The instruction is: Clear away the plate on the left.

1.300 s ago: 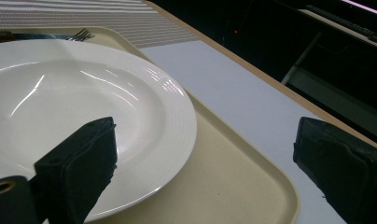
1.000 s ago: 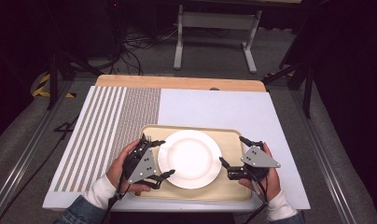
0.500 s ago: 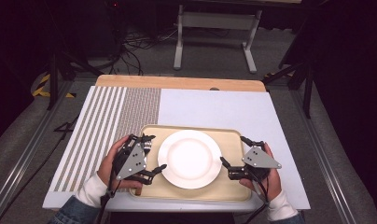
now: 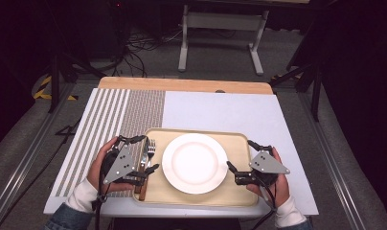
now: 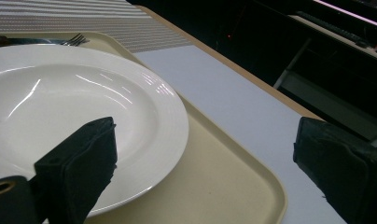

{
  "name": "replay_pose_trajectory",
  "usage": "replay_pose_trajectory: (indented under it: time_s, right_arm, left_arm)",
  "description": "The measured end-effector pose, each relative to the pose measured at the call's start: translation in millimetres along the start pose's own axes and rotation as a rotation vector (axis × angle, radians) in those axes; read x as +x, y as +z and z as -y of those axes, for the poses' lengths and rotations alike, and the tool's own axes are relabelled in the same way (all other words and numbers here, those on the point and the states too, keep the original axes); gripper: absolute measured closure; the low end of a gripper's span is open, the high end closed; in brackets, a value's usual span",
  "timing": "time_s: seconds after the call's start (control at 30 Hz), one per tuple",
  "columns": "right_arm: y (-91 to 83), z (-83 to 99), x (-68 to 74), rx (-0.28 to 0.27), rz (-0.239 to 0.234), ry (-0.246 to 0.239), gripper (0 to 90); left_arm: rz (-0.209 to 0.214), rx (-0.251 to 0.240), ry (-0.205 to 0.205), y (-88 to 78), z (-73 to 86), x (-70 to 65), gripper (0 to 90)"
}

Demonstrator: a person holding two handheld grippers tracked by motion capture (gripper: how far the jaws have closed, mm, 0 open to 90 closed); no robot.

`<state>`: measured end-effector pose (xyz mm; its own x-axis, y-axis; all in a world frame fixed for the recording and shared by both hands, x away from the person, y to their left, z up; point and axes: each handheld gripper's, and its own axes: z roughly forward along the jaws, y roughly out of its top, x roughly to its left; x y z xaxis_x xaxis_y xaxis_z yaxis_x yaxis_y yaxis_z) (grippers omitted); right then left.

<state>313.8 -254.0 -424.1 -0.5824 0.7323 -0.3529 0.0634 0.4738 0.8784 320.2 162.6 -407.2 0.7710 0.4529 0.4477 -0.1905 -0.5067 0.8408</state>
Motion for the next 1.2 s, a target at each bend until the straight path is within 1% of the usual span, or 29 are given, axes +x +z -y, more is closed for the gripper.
replay_pose_trajectory:
  time_s: [0.1,0.2,0.27,0.3,0.5,0.53,0.57,0.73,0.8,0.83,0.93,1.1,1.13,1.2]
  right_arm:
    - [-0.9,0.6,-0.3,-0.001,0.001,0.001,7.1]
    - [-1.4,1.6,-0.5,0.001,0.004,0.002,7.1]
    - [-1.6,1.9,-0.5,0.002,0.006,0.000,7.1]
    - [-1.8,2.1,-0.4,0.003,0.008,-0.002,7.1]
    - [-3.1,4.1,-1.1,0.004,0.012,0.001,7.1]
    - [-3.5,4.3,-1.1,0.004,0.014,0.001,7.1]
    - [-4.2,4.7,-1.1,0.004,0.017,0.003,7.1]
    - [-7.3,7.0,-2.0,0.003,0.028,0.011,7.1]
    - [-8.4,7.7,-2.5,0.003,0.030,0.014,7.0]
    - [-8.9,8.1,-2.6,0.004,0.033,0.016,7.0]
    - [-9.8,9.6,-3.2,0.005,0.038,0.023,7.0]
    - [-11.5,12.0,-4.1,0.006,0.044,0.027,7.0]
    - [-11.7,12.5,-4.1,0.006,0.045,0.028,7.0]
    - [-12.0,13.9,-4.3,0.009,0.046,0.033,7.0]
  left_arm:
    - [-0.013,0.004,-0.007,-4.6,3.4,1.0,10.9]
    - [-0.053,0.002,0.004,-9.1,7.9,1.7,11.7]
    - [-0.051,-0.007,-0.021,-11.6,12.1,3.3,11.5]
    - [-0.050,-0.008,-0.025,-12.7,14.0,4.2,11.4]
    - [-0.069,0.009,-0.036,-17.9,23.2,6.6,10.4]
    - [-0.069,0.010,-0.047,-18.6,25.4,6.5,10.3]
    - [-0.074,0.014,-0.042,-19.6,27.0,7.1,10.1]
    - [-0.089,0.022,-0.067,-23.8,36.5,7.2,9.4]
    - [-0.095,0.030,-0.076,-24.9,40.4,7.1,9.2]
    - [-0.105,0.031,-0.086,-25.5,43.2,6.7,9.0]
    - [-0.103,0.032,-0.114,-28.1,48.8,7.0,8.5]
    - [-0.112,0.043,-0.139,-33.8,57.4,7.5,8.3]
    - [-0.117,0.046,-0.150,-35.2,59.8,7.6,8.2]
    - [-0.112,0.041,-0.176,-37.4,63.7,7.5,8.1]
